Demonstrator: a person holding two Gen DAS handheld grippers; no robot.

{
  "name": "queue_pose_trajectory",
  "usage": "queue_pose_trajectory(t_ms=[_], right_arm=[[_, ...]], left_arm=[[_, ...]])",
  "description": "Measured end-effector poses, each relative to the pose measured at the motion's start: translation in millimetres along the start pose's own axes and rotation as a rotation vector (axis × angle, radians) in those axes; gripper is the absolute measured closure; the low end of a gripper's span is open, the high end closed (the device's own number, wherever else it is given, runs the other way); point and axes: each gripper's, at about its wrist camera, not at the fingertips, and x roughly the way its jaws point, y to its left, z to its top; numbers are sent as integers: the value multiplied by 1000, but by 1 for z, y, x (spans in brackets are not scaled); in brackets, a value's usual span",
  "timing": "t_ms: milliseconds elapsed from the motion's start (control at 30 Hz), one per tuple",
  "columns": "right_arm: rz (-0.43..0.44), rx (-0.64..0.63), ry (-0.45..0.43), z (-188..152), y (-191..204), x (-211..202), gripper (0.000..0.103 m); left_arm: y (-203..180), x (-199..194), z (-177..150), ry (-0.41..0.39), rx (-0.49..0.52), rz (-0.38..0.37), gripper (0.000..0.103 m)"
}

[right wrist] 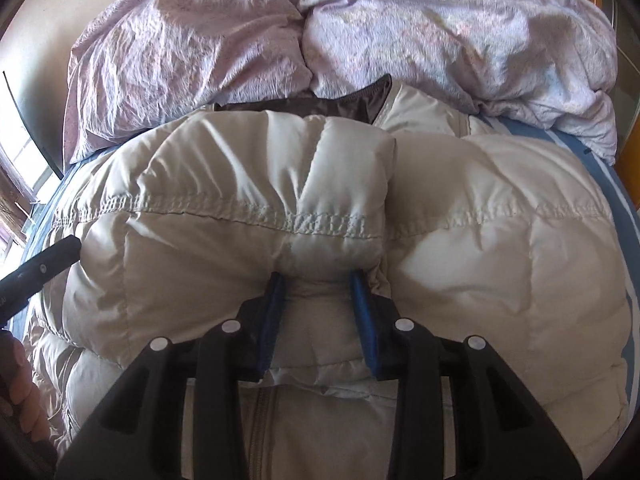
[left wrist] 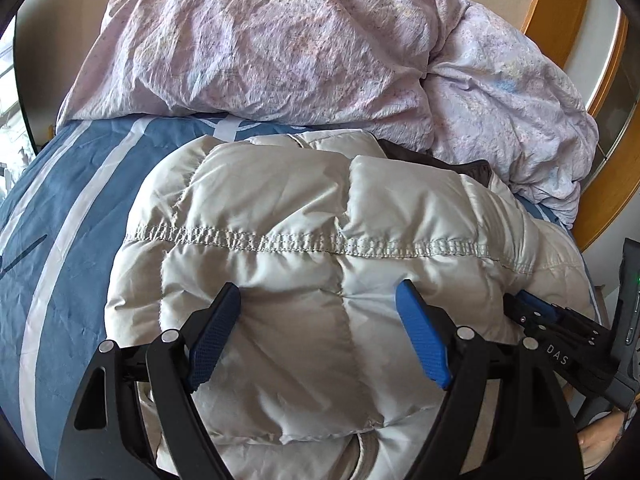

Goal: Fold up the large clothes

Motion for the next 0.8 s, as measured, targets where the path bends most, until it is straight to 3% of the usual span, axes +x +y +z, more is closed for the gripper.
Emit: queue_pose_trajectory(t_ms=[367,533,700,800], right_arm=[[77,74,47,4,-13,7,68],[153,126,69,7,-24,-3,65],[221,178,64,1,-39,-37,38],[227,165,77,-9,-50,-57,31]], left_arm=[[-1,18,4,57,13,31,22],[7,-5,-1,55,-20,-26,22],[25,-40,-14,23,-8,-48,21],[43,-61,-26,26,1,-67,20]])
